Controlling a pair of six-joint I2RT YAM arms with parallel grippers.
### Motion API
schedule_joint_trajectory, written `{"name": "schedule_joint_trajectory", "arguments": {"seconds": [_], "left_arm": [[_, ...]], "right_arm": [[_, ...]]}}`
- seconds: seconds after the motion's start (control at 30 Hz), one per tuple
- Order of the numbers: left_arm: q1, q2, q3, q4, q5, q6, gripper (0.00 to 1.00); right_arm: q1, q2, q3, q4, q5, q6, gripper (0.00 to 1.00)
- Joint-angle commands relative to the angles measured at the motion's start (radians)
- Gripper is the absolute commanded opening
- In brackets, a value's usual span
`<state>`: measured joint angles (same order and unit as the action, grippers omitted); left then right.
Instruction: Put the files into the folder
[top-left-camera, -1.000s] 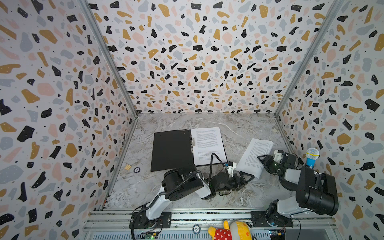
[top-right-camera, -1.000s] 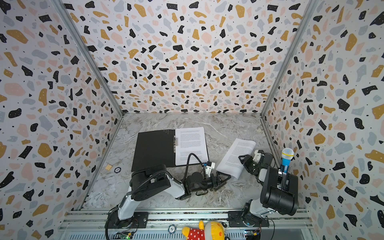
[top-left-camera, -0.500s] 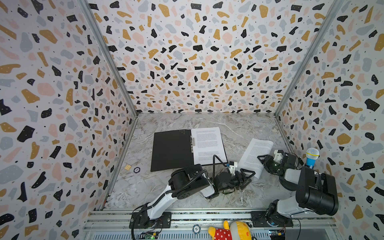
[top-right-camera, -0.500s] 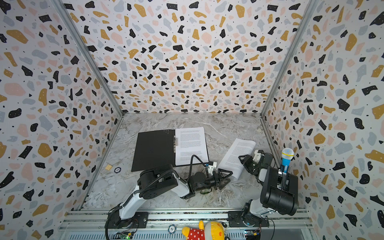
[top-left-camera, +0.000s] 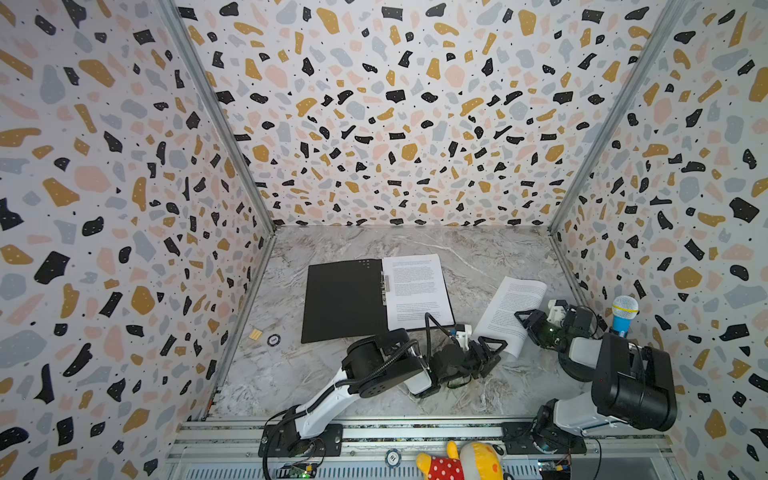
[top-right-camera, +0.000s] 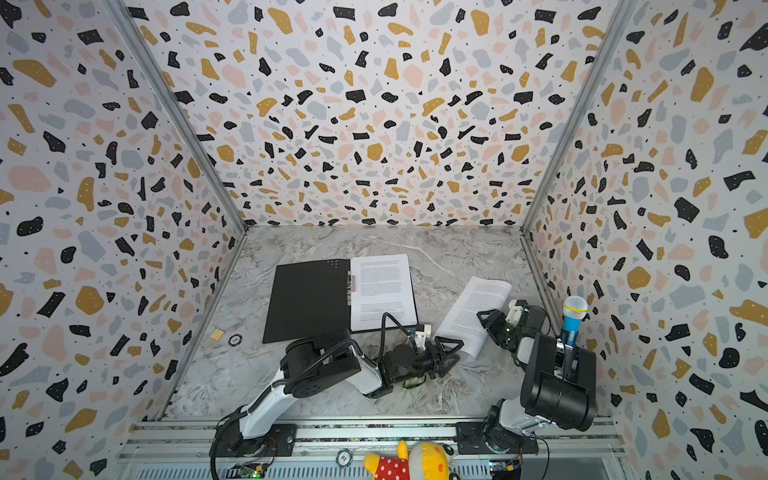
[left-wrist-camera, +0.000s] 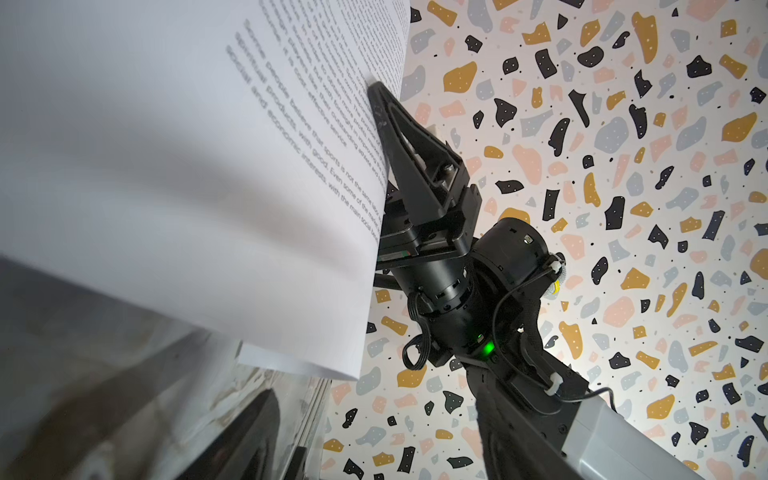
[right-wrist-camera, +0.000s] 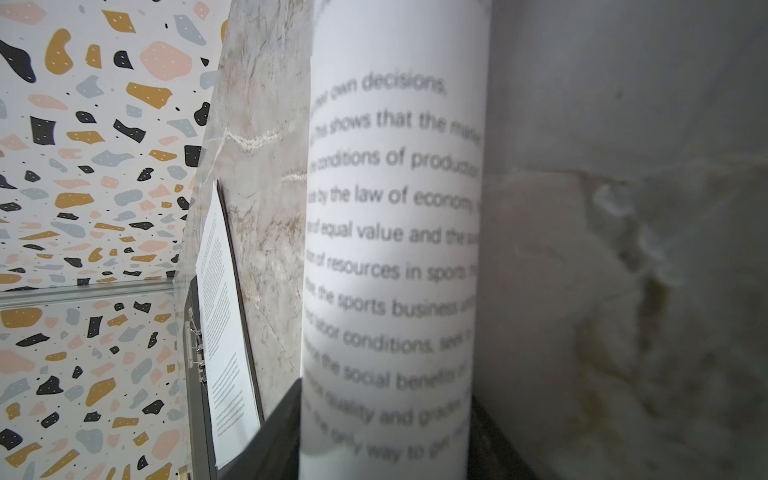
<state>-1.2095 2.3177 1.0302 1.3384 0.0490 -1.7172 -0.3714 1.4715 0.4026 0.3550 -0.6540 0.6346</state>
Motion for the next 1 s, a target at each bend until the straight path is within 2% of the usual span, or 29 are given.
{"name": "schedule_joint_trajectory", "arguments": {"seconds": [0.0, 0.27, 0.53, 0.97], "left_arm": [[-0.005, 0.033, 0.037, 0.001, -0.038, 0.009, 0.74], [-0.005, 0.073, 0.094, -0.021, -0.064, -0.002, 0.69], [-0.006, 0.089, 0.089, -0.007, -0.108, -0.045, 0.63], [-0.006, 0.112, 0.093, 0.041, -0.134, -0.082, 0.41]], "right_arm": [[-0.003, 0.000, -0.025, -0.056, 0.043, -0.007, 0.54], [-0.004, -0.004, -0.030, -0.052, 0.046, -0.006, 0.54], [-0.003, -0.004, -0.038, -0.045, 0.045, -0.001, 0.54], [-0.003, -0.019, -0.041, -0.051, 0.054, -0.010, 0.54]]}}
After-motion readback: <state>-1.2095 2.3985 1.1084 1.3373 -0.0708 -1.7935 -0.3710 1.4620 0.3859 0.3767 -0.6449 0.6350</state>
